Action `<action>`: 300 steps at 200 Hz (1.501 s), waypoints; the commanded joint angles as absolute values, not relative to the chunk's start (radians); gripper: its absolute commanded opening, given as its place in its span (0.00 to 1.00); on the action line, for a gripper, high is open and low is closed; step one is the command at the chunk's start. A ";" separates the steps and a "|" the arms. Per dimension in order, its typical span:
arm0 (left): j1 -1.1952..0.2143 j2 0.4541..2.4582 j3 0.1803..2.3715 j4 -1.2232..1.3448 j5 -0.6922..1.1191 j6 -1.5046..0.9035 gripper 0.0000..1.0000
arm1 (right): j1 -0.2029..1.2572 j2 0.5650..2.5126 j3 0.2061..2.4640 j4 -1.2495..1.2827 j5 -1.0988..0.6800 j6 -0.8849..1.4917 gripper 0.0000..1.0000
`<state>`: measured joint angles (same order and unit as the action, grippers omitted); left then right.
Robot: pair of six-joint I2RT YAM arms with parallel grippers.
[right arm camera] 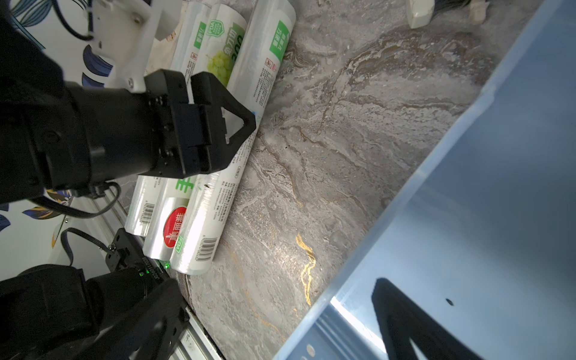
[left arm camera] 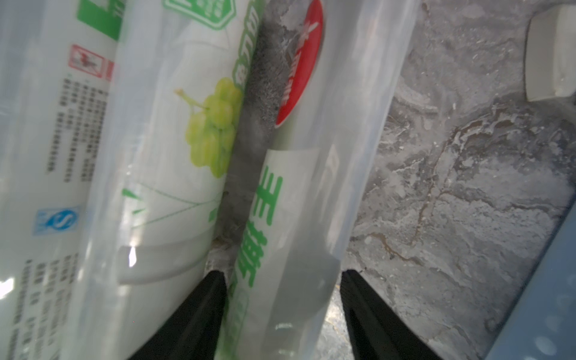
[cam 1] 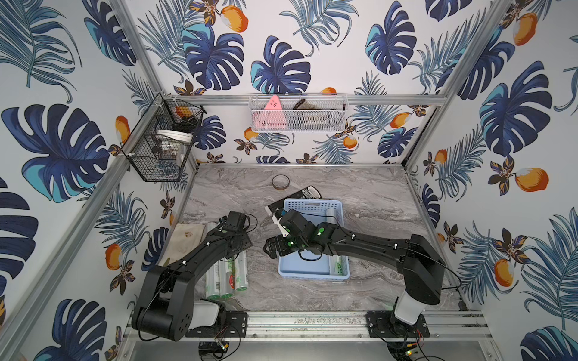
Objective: Put the plastic wrap into the basket
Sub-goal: Pick up the plastic wrap from the center of the board.
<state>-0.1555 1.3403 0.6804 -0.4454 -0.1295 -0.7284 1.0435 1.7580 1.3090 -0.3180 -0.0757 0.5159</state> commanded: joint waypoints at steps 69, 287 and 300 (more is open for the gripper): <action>-0.155 1.427 0.676 -0.379 -0.080 -0.687 0.65 | 1.044 1.735 1.279 -0.326 -0.038 0.535 1.00; -0.404 1.189 0.878 -0.458 -0.052 -0.698 0.34 | 0.933 1.380 1.016 -0.277 0.089 0.620 1.00; -0.444 1.194 0.907 -0.459 -0.056 -0.700 0.33 | 0.907 1.368 1.005 -0.271 0.055 0.632 1.00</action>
<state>-0.3931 1.1896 0.8608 -0.4782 -0.0570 -0.7055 0.9356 1.3884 1.0222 -0.3107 0.1154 0.6067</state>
